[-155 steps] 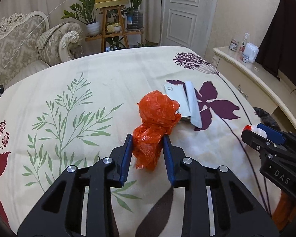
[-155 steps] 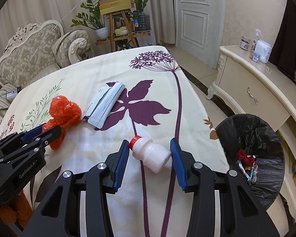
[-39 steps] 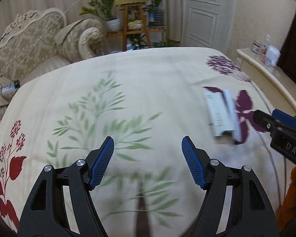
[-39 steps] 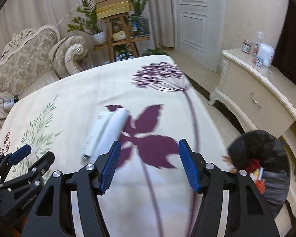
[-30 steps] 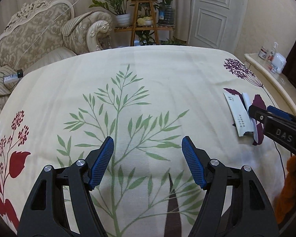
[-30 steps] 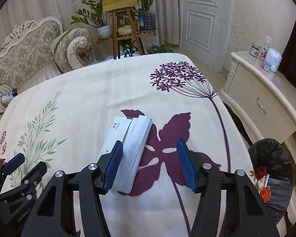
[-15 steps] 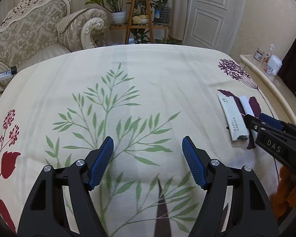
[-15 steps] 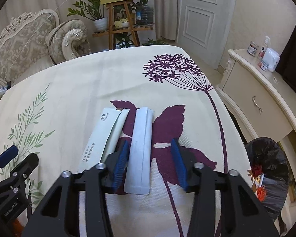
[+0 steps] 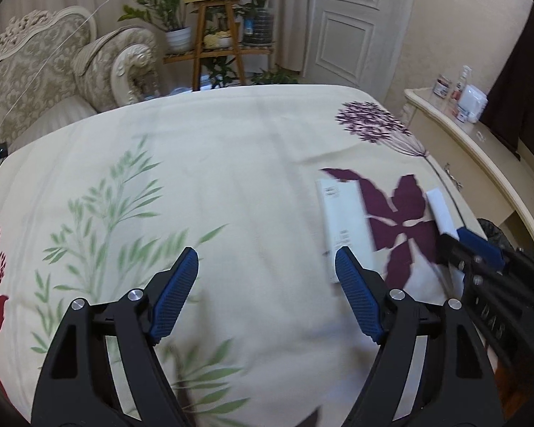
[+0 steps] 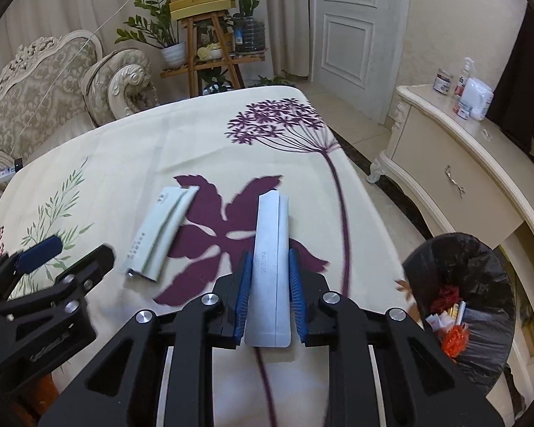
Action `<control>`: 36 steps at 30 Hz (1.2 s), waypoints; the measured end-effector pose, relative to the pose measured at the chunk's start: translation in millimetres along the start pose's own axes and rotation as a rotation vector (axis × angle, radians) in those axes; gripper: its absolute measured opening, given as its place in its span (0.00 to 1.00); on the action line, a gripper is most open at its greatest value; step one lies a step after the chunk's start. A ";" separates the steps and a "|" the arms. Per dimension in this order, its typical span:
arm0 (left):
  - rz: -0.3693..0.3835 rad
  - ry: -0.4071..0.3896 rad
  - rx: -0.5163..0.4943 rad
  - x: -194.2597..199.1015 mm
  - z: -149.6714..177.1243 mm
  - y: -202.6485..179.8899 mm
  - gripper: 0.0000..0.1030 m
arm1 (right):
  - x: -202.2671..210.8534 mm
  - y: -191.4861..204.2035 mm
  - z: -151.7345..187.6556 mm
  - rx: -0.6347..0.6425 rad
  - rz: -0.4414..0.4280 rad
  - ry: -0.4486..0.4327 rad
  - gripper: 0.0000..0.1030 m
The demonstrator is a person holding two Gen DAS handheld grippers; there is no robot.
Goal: Collect trash
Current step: 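Grasp the white envelope with the right tool, then lower the left tool onto the white printed packet and close it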
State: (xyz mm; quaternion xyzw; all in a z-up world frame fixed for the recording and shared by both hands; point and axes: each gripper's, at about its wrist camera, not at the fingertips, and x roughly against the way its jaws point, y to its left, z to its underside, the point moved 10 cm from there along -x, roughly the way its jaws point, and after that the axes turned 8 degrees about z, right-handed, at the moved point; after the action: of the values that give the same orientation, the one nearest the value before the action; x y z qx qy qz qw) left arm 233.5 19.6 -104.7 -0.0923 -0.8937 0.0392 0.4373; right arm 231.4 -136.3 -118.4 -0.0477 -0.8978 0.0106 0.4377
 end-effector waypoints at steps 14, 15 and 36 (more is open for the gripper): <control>0.016 0.040 -0.046 -28.1 -5.9 -31.9 0.75 | 1.8 -15.6 9.3 -0.027 -0.012 0.002 0.22; 0.017 0.044 -0.047 -29.1 -5.5 -32.0 0.73 | 1.4 -15.7 9.6 -0.028 -0.012 0.001 0.22; 0.063 0.011 -0.074 -25.4 -2.6 -38.8 0.26 | 0.6 -15.3 11.9 -0.033 -0.011 0.001 0.22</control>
State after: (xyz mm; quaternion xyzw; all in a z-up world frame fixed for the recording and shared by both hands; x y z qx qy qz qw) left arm 245.8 -23.5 -116.9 -0.1368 -0.8887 0.0195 0.4372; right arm 220.5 -151.2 -124.3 -0.0497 -0.8978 -0.0065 0.4375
